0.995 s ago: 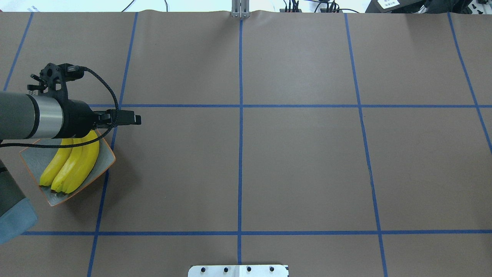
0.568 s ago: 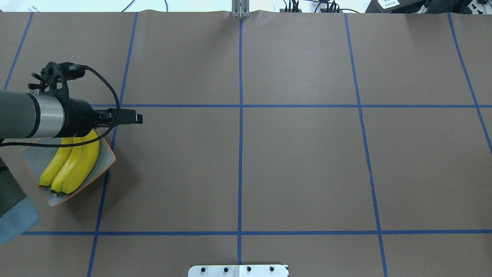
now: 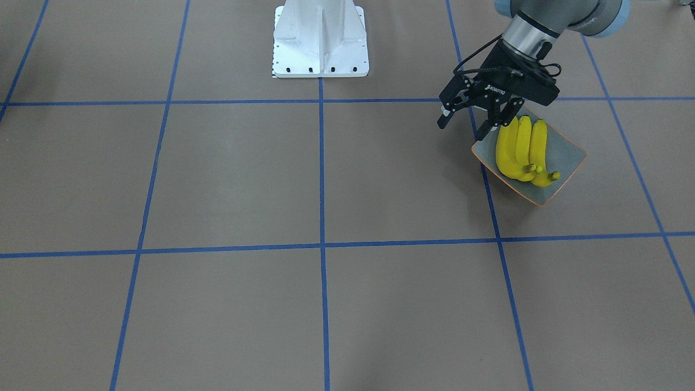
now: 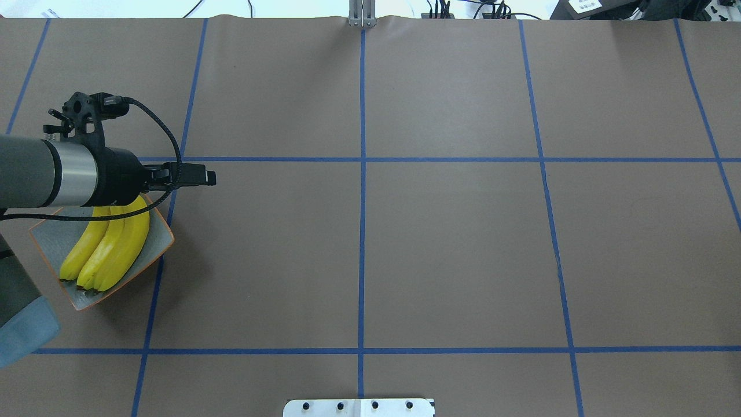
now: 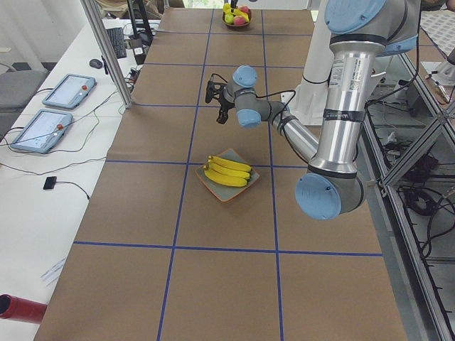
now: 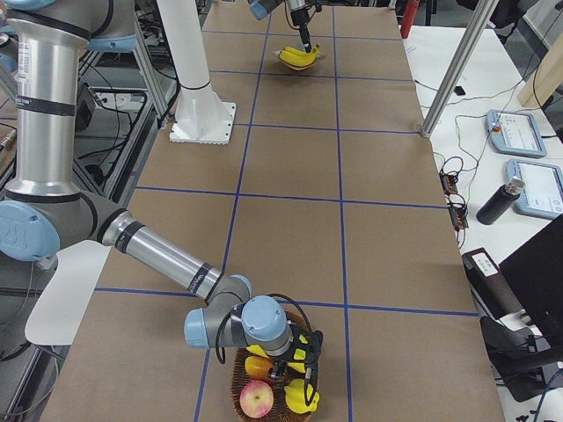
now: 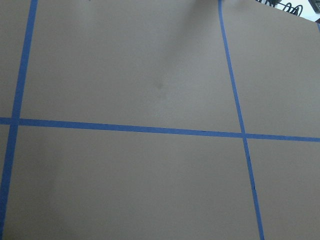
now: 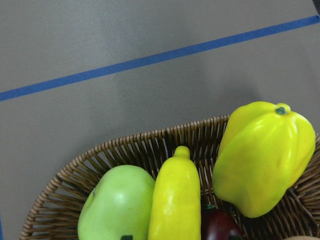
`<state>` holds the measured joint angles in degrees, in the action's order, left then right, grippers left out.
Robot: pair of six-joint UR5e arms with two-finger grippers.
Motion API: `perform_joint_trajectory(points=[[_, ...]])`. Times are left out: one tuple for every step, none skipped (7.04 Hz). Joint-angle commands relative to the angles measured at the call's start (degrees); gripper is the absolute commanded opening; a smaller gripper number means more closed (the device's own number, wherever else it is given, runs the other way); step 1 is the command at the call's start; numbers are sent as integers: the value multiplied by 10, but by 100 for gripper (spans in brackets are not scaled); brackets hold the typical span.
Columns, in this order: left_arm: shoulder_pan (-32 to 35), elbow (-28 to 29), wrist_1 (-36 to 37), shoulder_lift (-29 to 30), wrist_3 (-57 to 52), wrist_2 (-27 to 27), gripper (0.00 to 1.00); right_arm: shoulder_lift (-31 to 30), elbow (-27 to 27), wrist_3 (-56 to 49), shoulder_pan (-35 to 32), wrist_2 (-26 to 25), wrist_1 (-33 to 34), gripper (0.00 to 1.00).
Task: Transfer all bananas from basket to plate
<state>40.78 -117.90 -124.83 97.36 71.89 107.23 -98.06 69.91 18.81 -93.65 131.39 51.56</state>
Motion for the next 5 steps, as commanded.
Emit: perform_joint_trajectory(points=[[-1,0,0,0,0,0,100,1,0,-1,9,-2,0,46],[0,0,0,4,0,0,100,0,0,-1,10,-4,0,26],[-1,0,0,5,0,0,100,0,1,-2,10,-5,0,0],[0,0,0,6,0,0,100,0,8,-2,9,-5,-1,0],[-1,0,0,6,0,0,100,0,21,-3,8,-6,-1,0]])
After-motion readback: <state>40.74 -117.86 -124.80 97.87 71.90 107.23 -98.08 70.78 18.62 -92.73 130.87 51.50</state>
